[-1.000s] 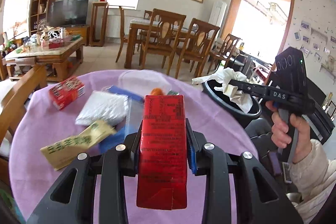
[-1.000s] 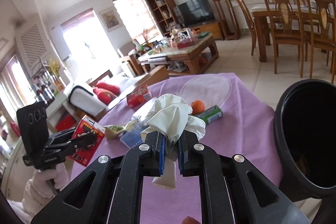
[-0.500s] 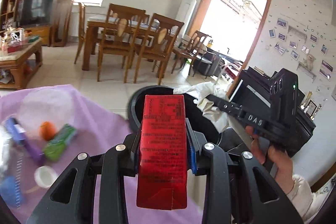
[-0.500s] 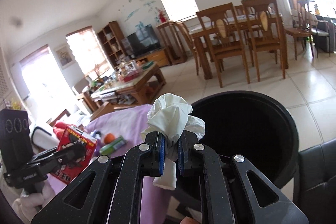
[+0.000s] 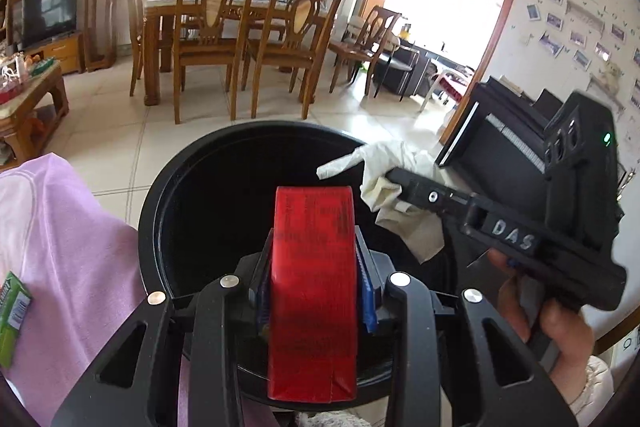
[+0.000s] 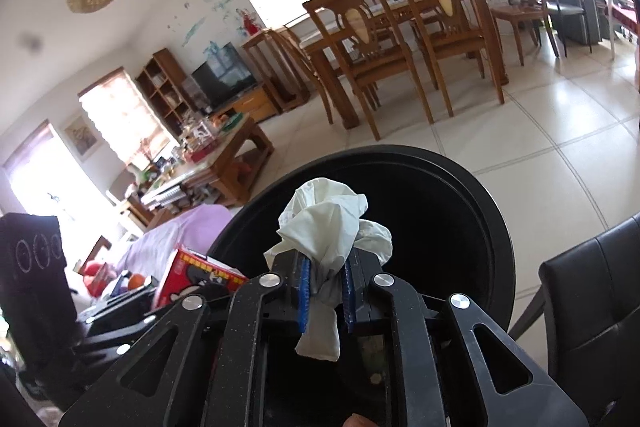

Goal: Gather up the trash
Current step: 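Move both items over the black bin and release them inside, then grasp the beige soy-milk packet with the left gripper while the right grasps the clear plastic tray, then carry both items over the black bin and open both grippers to drop them, then grasp the small red milk box with the left gripper while the right grasps the blue wrapper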

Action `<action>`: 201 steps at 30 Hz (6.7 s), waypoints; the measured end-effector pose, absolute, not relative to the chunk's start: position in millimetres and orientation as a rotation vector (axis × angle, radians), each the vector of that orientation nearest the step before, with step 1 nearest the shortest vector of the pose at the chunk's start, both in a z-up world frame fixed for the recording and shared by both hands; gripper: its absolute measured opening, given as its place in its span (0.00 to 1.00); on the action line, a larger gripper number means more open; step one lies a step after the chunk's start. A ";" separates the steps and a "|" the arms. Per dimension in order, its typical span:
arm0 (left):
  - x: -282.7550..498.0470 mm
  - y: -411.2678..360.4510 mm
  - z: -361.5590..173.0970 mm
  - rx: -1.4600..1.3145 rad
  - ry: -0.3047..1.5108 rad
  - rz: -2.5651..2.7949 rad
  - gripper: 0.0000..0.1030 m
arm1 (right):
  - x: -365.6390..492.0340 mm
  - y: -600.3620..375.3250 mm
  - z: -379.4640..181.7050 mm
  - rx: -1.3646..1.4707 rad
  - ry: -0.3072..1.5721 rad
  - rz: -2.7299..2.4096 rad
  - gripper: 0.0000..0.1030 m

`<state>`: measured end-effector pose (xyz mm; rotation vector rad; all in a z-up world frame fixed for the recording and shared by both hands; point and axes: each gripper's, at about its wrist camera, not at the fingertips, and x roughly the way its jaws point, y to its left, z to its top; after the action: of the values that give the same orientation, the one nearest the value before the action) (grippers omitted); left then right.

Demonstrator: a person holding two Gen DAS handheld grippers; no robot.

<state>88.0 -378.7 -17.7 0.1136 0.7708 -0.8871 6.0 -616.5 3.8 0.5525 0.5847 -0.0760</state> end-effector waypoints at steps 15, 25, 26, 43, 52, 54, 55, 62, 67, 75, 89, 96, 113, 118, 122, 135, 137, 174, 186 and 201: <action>67.4 -361.9 -11.0 0.242 0.630 -0.733 0.95 | 2.7 -594.3 29.2 0.577 0.538 -0.026 0.81; 51.2 -319.2 4.1 0.305 0.625 -0.673 0.95 | -9.6 -575.6 36.7 0.658 0.567 -0.019 0.95; 49.6 -310.1 6.4 0.309 0.621 -0.661 0.95 | -9.6 -571.8 37.8 0.653 0.572 -0.028 0.95; 51.2 -50.4 18.9 0.242 0.580 -0.305 0.95 | 41.4 -381.5 43.4 0.524 0.824 0.250 0.95; 90.5 34.2 0.8 0.255 0.732 -0.354 0.94 | 76.8 -234.9 49.8 0.446 0.974 0.385 0.95; 95.1 31.3 -3.5 0.278 0.745 -0.397 0.94 | 84.3 -214.3 52.0 0.433 0.982 0.377 0.95; 94.2 32.3 -5.5 0.291 0.744 -0.421 0.94 | 89.5 -204.0 52.4 0.423 0.989 0.362 0.95; 107.7 21.8 -16.9 0.324 0.798 -0.511 0.66 | 119.2 -162.2 31.3 0.388 1.076 0.326 0.95; 111.7 18.4 -29.2 0.337 0.843 -0.528 0.60 | 126.6 -143.6 21.3 0.330 1.078 0.282 0.90; 114.6 22.1 -36.1 0.304 0.906 -0.525 0.26 | 125.6 -145.1 9.7 0.302 1.081 0.255 0.57; 84.5 47.5 -9.2 0.091 0.795 -0.505 0.24 | 80.4 -183.5 35.3 0.308 0.939 0.274 0.39; 55.1 28.2 21.5 -0.010 0.675 -0.502 0.24 | 41.7 -216.6 72.8 0.343 0.738 0.328 0.39; 49.1 -163.4 58.8 -0.048 0.523 -0.723 0.24 | -28.6 -406.1 128.8 0.389 0.349 0.140 0.39; 57.4 -231.4 47.7 -0.023 0.539 -0.791 0.24 | -42.0 -482.8 116.7 0.407 0.302 0.003 0.39; 64.2 -278.7 35.6 -0.012 0.564 -0.832 0.24 | -49.3 -536.9 97.6 0.439 0.294 -0.086 0.39; 83.9 -335.6 -9.0 -0.054 0.680 -0.868 0.24 | -47.8 -597.0 31.9 0.476 0.333 -0.172 0.39; 85.5 -334.9 -5.3 -0.088 0.664 -0.874 0.24 | -43.9 -593.2 25.3 0.477 0.339 -0.173 0.39; 68.3 -351.3 -8.7 -0.010 0.645 -0.848 0.95 | -43.5 -572.8 44.0 0.585 0.372 -0.051 0.95; 51.3 -321.8 20.8 0.006 0.556 -0.841 0.95 | -61.1 -549.1 74.4 0.607 0.405 -0.054 0.95; 119.4 -73.5 35.3 0.041 0.558 -0.418 0.95 | 13.4 -389.2 80.2 0.429 0.551 0.168 0.95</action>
<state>119.5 -73.5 35.3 0.0411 0.5584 -0.4182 13.4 -389.2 80.2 0.4286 0.5513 0.1684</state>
